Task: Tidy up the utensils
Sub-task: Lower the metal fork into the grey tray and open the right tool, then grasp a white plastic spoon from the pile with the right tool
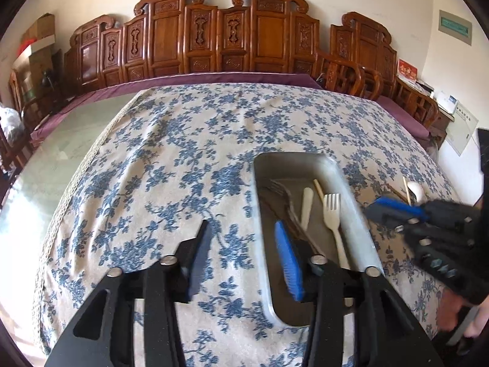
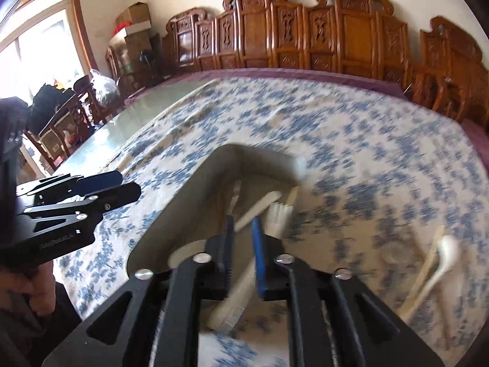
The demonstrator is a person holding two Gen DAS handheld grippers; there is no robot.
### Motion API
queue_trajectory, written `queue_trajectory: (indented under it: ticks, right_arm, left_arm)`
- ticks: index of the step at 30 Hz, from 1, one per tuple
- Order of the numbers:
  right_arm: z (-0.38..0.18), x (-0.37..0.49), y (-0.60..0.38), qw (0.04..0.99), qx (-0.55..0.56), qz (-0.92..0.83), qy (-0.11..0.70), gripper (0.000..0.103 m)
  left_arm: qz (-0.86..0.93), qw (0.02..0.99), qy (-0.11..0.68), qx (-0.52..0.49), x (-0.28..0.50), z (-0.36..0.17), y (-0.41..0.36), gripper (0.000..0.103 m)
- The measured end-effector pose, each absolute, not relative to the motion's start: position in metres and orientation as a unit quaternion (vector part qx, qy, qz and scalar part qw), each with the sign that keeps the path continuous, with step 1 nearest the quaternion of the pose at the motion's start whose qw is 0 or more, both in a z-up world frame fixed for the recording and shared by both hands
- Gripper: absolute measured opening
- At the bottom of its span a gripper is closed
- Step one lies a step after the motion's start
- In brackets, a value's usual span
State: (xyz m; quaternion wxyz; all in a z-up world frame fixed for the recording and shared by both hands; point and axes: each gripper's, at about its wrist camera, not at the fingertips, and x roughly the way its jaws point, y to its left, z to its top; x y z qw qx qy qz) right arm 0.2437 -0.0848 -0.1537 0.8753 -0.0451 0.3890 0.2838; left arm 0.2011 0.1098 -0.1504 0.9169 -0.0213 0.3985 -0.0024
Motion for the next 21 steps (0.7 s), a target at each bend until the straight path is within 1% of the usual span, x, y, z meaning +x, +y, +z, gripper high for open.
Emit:
queue_trajectory:
  ticks: [1, 3, 4, 5, 6, 7, 8, 10, 11, 12, 17, 21]
  right_arm:
    - [-0.151, 0.243, -0.092, 0.877, -0.046, 0.28, 0.387, 0.025]
    - [-0.145, 0.242, -0.113, 0.882, -0.049, 0.269, 0.383, 0.027]
    - [-0.143, 0.242, -0.124, 0.885, -0.051, 0.262, 0.381, 0.031]
    - [-0.143, 0.242, -0.133, 0.887, -0.053, 0.256, 0.38, 0.038]
    - [-0.141, 0.241, -0.145, 0.891, -0.056, 0.244, 0.377, 0.042]
    - [-0.14, 0.241, -0.156, 0.895, -0.058, 0.232, 0.376, 0.052]
    - [-0.141, 0.242, -0.164, 0.898, -0.059, 0.224, 0.375, 0.057]
    - [-0.142, 0.245, -0.185, 0.9, -0.057, 0.207, 0.378, 0.062]
    - [-0.144, 0.247, -0.194, 0.901, -0.057, 0.2, 0.38, 0.063]
    - [-0.145, 0.248, -0.204, 0.903, -0.059, 0.189, 0.381, 0.064]
    - [-0.159, 0.257, -0.244, 0.907, -0.075, 0.146, 0.389, 0.064]
    - [-0.176, 0.272, -0.264, 0.902, -0.06, 0.136, 0.405, 0.064]
  left_arm:
    - [-0.003, 0.917, 0.399, -0.02, 0.202, -0.15, 0.107, 0.049]
    - [-0.008, 0.917, 0.399, -0.018, 0.203, -0.151, 0.099, 0.056]
    - [-0.009, 0.917, 0.399, -0.017, 0.204, -0.15, 0.096, 0.058]
    - [-0.012, 0.917, 0.398, -0.016, 0.205, -0.15, 0.092, 0.061]
    - [-0.014, 0.917, 0.398, -0.014, 0.205, -0.15, 0.088, 0.067]
    - [-0.015, 0.918, 0.396, -0.013, 0.205, -0.15, 0.086, 0.07]
    - [-0.017, 0.919, 0.394, -0.012, 0.205, -0.15, 0.082, 0.072]
    - [-0.022, 0.918, 0.395, -0.009, 0.205, -0.15, 0.075, 0.075]
    - [-0.022, 0.918, 0.396, -0.006, 0.205, -0.151, 0.073, 0.081]
    - [-0.022, 0.918, 0.396, -0.002, 0.205, -0.151, 0.069, 0.083]
    - [-0.026, 0.919, 0.392, 0.001, 0.202, -0.15, 0.06, 0.084]
    - [-0.031, 0.921, 0.389, -0.002, 0.2, -0.146, 0.05, 0.084]
